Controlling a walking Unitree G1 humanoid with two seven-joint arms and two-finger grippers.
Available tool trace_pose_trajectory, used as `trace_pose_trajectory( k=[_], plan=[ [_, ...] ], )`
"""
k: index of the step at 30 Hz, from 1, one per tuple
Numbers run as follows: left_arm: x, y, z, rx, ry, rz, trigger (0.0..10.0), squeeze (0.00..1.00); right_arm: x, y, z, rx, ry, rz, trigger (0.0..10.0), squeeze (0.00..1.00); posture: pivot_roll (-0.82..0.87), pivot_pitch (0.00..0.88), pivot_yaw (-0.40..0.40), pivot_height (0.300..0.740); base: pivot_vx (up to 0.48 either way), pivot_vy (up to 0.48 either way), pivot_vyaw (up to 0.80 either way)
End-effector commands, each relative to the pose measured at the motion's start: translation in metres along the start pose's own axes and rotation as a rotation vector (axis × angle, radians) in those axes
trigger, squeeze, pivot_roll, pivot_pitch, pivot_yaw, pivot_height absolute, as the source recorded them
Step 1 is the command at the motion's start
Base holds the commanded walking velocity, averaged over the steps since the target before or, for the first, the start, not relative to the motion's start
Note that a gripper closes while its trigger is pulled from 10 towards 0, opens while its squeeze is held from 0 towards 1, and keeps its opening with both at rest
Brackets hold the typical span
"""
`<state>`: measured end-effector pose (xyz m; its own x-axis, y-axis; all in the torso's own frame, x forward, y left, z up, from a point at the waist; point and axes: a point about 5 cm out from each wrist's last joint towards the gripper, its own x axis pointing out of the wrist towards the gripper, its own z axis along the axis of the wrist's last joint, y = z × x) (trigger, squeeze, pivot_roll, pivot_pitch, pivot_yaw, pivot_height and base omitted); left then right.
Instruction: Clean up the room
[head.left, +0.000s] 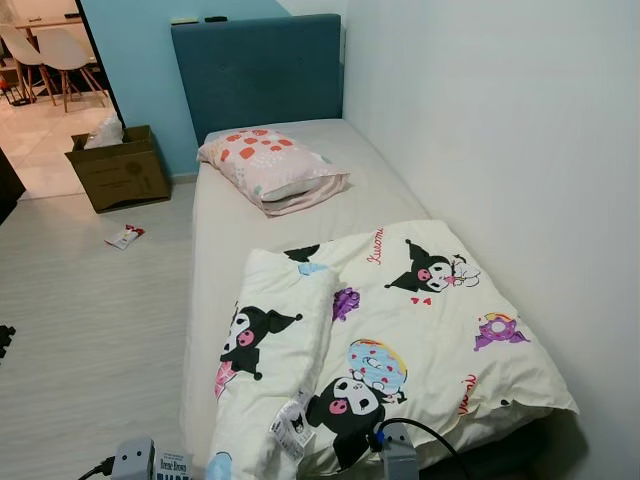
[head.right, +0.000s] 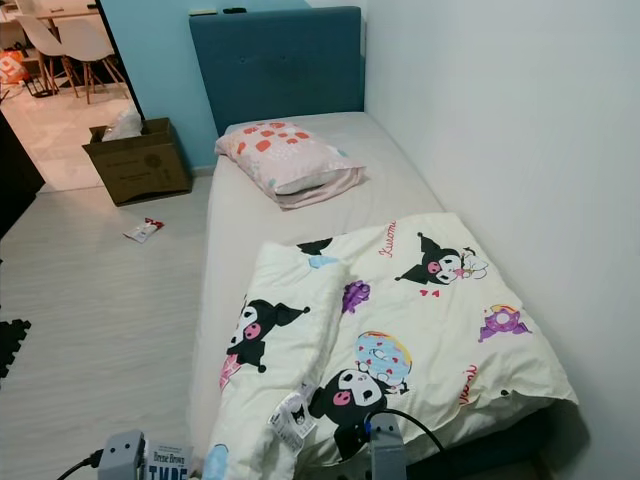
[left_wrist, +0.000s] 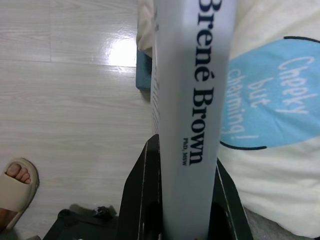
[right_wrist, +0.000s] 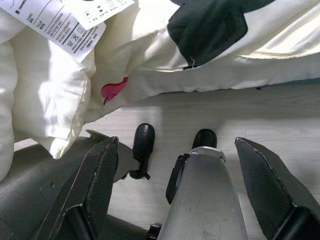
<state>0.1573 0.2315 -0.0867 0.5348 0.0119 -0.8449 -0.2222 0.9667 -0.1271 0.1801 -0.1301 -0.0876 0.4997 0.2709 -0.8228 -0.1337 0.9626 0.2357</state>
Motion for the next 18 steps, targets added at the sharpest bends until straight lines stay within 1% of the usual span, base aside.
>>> trace_pose_trajectory(
  k=[1,18],
  plan=[
    [-0.0002,0.0008,-0.0017,0.005,0.012,0.008,10.0,0.00,0.0004,0.0017,-0.0008,0.000,0.009,0.008,10.0,0.00,0.11,0.000,0.012,0.740,0.000,0.000,0.00],
    [-0.0003,0.0007,-0.0036,0.034,0.021,0.013,10.0,0.00,0.0002,0.0017,-0.0023,-0.015,0.022,0.011,10.0,0.00,0.12,0.000,0.004,0.740,0.000,0.000,0.00]
  ],
)
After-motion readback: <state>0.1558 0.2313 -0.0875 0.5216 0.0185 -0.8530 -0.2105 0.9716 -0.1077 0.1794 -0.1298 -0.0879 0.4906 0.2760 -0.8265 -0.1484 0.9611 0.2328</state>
